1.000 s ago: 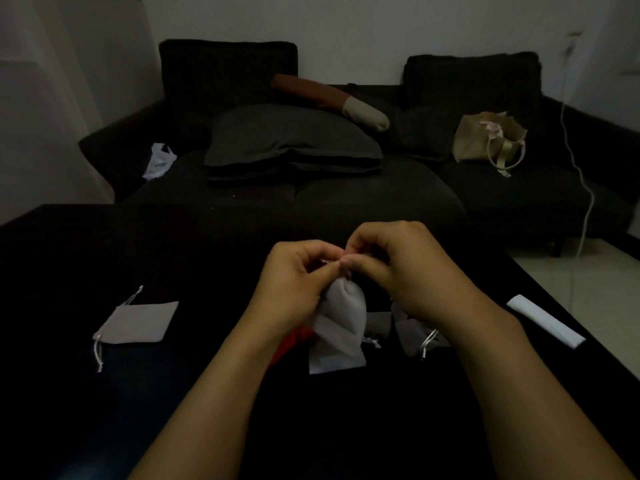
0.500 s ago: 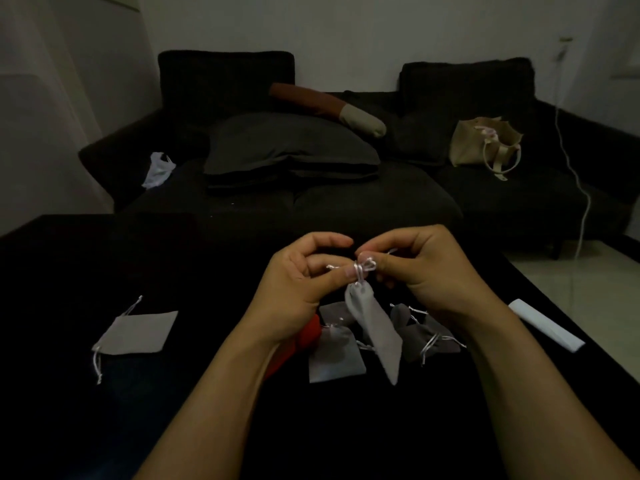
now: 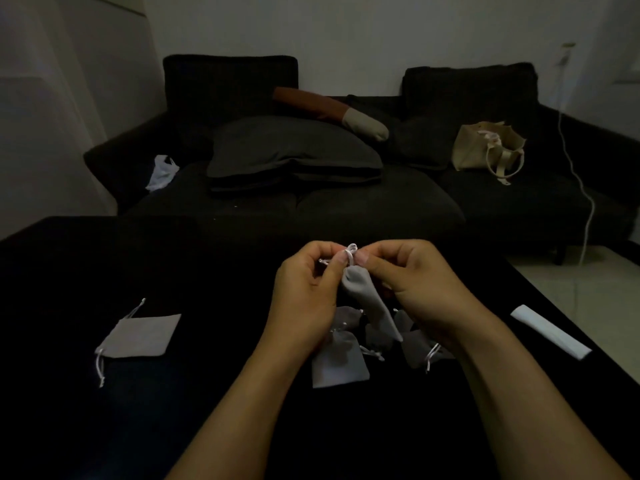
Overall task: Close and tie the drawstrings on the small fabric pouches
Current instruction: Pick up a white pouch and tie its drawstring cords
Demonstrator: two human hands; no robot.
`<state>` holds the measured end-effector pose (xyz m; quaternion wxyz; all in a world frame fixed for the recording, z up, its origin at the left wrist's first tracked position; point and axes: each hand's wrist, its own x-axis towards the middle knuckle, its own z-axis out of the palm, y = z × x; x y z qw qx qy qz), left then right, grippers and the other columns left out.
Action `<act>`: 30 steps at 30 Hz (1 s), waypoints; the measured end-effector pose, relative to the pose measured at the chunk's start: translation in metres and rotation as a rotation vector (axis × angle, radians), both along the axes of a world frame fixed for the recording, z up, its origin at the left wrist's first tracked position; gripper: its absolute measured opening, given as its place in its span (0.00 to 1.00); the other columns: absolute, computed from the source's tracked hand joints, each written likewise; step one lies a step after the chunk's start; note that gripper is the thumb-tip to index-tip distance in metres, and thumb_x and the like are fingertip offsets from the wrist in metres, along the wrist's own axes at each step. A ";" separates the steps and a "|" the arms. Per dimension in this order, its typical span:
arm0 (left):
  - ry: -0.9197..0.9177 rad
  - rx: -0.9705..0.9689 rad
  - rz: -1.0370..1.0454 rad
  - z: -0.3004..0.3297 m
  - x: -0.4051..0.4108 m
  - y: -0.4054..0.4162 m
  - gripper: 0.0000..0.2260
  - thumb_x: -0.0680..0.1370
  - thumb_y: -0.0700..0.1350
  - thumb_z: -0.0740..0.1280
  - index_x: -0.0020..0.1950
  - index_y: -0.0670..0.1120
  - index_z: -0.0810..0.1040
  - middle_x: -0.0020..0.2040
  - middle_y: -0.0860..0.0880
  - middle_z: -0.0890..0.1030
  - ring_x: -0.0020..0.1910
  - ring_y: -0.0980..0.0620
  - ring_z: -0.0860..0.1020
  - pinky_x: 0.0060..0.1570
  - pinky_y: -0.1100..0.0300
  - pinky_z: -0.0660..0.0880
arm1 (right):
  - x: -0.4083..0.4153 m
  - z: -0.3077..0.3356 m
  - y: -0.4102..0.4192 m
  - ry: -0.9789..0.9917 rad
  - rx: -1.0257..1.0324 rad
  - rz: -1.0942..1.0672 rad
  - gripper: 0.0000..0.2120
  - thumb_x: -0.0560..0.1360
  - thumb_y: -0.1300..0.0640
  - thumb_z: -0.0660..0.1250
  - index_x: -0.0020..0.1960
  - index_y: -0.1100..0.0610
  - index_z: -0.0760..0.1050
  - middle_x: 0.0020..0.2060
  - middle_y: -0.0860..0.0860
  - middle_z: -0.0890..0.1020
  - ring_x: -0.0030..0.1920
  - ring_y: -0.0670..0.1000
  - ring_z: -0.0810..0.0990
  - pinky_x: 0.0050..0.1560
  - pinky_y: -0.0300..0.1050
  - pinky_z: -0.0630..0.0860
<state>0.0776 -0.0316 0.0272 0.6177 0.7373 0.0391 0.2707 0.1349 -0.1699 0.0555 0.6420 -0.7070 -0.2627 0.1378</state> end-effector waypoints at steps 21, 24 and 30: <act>-0.150 0.345 -0.044 0.014 -0.014 0.018 0.08 0.73 0.35 0.73 0.48 0.46 0.86 0.43 0.55 0.85 0.45 0.62 0.83 0.46 0.71 0.77 | 0.003 -0.005 0.000 0.287 0.062 0.133 0.11 0.79 0.59 0.63 0.44 0.62 0.81 0.38 0.56 0.81 0.38 0.50 0.79 0.39 0.41 0.74; -0.213 0.507 -0.025 0.011 -0.012 0.023 0.08 0.72 0.35 0.74 0.49 0.45 0.86 0.44 0.54 0.85 0.44 0.63 0.83 0.45 0.72 0.76 | 0.002 -0.004 0.005 0.385 0.071 0.103 0.14 0.74 0.49 0.69 0.41 0.60 0.81 0.38 0.58 0.78 0.36 0.50 0.74 0.38 0.42 0.66; -0.168 0.738 -0.083 0.008 -0.004 0.025 0.08 0.72 0.41 0.76 0.50 0.50 0.86 0.44 0.55 0.86 0.44 0.65 0.82 0.45 0.71 0.76 | 0.005 -0.010 0.008 0.398 -0.021 0.016 0.14 0.79 0.57 0.65 0.37 0.63 0.75 0.29 0.54 0.71 0.28 0.46 0.64 0.27 0.36 0.57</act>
